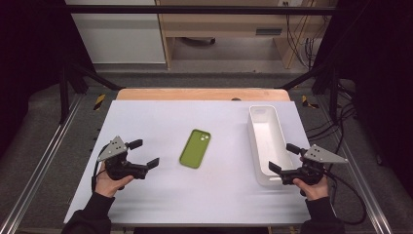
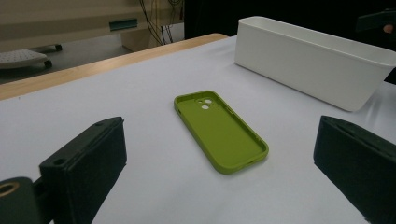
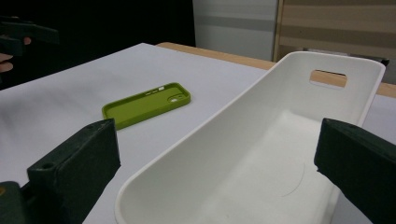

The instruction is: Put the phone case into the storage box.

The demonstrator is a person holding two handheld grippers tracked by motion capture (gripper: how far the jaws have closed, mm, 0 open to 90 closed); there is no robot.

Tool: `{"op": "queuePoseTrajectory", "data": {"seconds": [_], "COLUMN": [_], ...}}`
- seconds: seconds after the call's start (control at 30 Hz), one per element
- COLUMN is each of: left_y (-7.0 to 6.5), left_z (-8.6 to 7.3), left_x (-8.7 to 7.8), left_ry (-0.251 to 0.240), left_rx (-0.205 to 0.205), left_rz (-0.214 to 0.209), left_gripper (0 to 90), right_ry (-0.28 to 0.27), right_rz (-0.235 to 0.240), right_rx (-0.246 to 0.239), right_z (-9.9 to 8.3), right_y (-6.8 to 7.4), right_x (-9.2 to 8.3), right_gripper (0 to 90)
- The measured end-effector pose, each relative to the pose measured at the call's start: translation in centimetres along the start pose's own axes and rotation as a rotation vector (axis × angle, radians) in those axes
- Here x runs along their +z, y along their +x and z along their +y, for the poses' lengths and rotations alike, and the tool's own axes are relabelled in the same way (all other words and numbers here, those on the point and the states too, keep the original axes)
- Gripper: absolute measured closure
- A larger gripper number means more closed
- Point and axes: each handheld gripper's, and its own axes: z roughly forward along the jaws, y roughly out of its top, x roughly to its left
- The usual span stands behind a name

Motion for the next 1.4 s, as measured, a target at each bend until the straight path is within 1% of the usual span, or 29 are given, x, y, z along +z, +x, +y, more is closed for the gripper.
{"op": "queuePoseTrajectory", "data": {"seconds": [0.23, 0.4, 0.87, 1.13, 1.4], "left_y": [-0.2, -0.4, -0.7, -0.7, -0.9], "left_z": [0.3, 0.5, 1.7, 2.6, 3.2], "left_x": [0.3, 0.7, 1.6, 2.3, 3.5], "left_ry": [0.009, 0.018, 0.015, 0.010, 0.033], "left_rx": [-0.004, 0.000, 0.007, 0.014, 0.022], "left_rz": [0.004, 0.003, 0.001, -0.001, -0.002], "left_gripper": [2.4, 2.3, 2.3, 2.3, 2.3], "right_ry": [0.001, 0.004, 0.003, 0.005, 0.005], "right_rz": [-0.001, -0.003, -0.005, -0.006, -0.005], "right_rx": [0.000, -0.001, -0.003, -0.004, -0.004], "right_z": [0.0, 0.0, 0.1, 0.1, 0.1], "right_y": [0.0, 0.1, 0.1, 0.1, 0.1], "right_x": [0.0, 0.0, 0.0, 0.0, 0.0], "right_gripper": [0.6, 0.6, 0.6, 0.6, 0.6]}}
